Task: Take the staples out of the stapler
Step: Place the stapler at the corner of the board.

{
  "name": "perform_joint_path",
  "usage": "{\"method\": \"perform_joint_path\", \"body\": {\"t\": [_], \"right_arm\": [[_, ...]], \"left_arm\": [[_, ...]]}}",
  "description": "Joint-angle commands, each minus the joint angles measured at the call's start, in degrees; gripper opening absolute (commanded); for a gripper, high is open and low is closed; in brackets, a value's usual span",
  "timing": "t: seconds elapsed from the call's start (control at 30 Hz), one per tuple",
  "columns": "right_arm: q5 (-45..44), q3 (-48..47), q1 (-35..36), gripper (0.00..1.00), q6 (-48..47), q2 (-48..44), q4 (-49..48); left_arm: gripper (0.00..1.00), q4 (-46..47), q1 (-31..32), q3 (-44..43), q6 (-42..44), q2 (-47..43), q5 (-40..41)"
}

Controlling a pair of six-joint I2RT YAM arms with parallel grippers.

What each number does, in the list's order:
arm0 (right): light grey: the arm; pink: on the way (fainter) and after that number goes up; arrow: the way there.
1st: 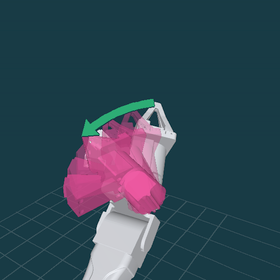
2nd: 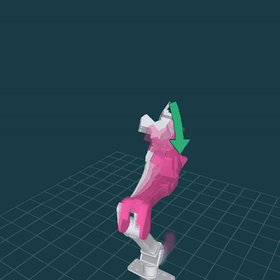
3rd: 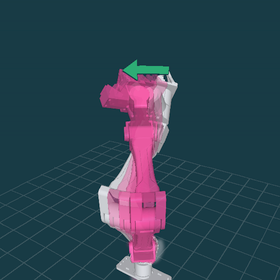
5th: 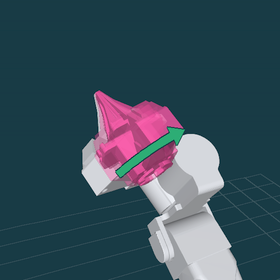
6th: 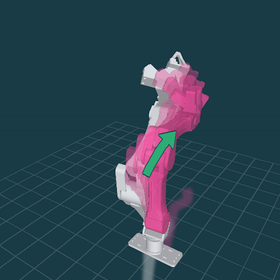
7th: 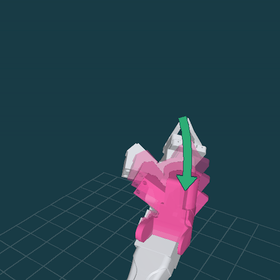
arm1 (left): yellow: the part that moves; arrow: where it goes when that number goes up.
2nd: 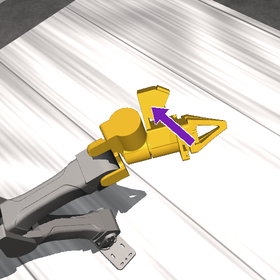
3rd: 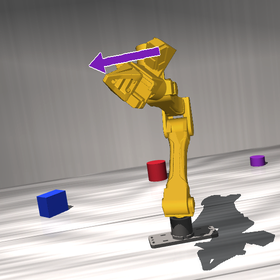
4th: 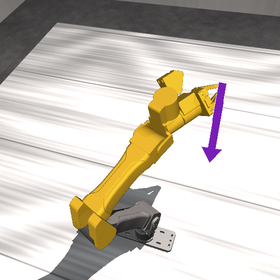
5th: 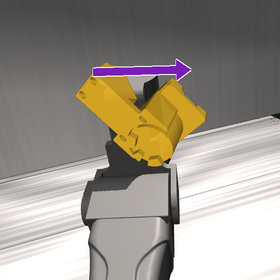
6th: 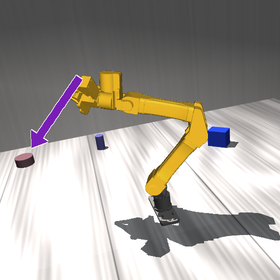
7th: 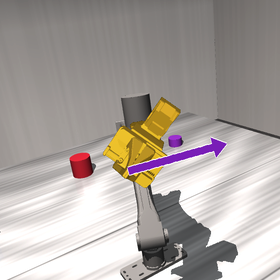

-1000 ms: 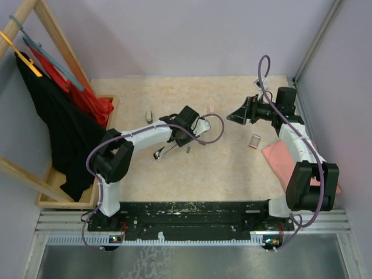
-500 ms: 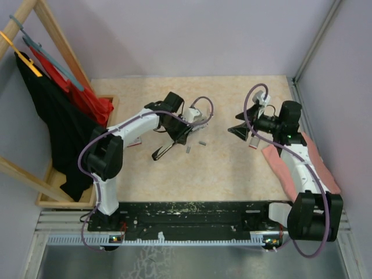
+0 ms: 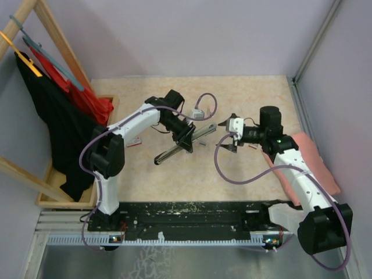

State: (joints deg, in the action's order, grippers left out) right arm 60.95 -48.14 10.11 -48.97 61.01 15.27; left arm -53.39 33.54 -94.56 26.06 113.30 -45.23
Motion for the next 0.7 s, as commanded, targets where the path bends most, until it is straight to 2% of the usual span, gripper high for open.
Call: {"method": "perform_joint_path", "body": {"t": [0.0, 0.27, 0.43, 0.67], "right_arm": [[-8.2, -6.6, 6.6, 0.73, -19.8, 0.6, 10.7], [-23.2, -7.6, 18.2, 0.76, -27.4, 3.7, 13.0], [-30.9, -4.2, 23.3, 0.78, -27.7, 4.7, 7.9], [-38.0, 0.2, 26.6, 0.79, -26.6, 5.4, -0.1]], "left_arm": [[0.00, -5.3, -0.1, -2.8, 2.6, 2.3, -9.2], [0.00, -7.9, 0.4, -2.9, 4.2, 4.5, -13.4], [0.00, -9.2, 1.2, -3.0, 6.1, 4.2, -14.9], [0.00, -11.4, 3.0, -2.8, 8.5, 4.7, -15.5]]}}
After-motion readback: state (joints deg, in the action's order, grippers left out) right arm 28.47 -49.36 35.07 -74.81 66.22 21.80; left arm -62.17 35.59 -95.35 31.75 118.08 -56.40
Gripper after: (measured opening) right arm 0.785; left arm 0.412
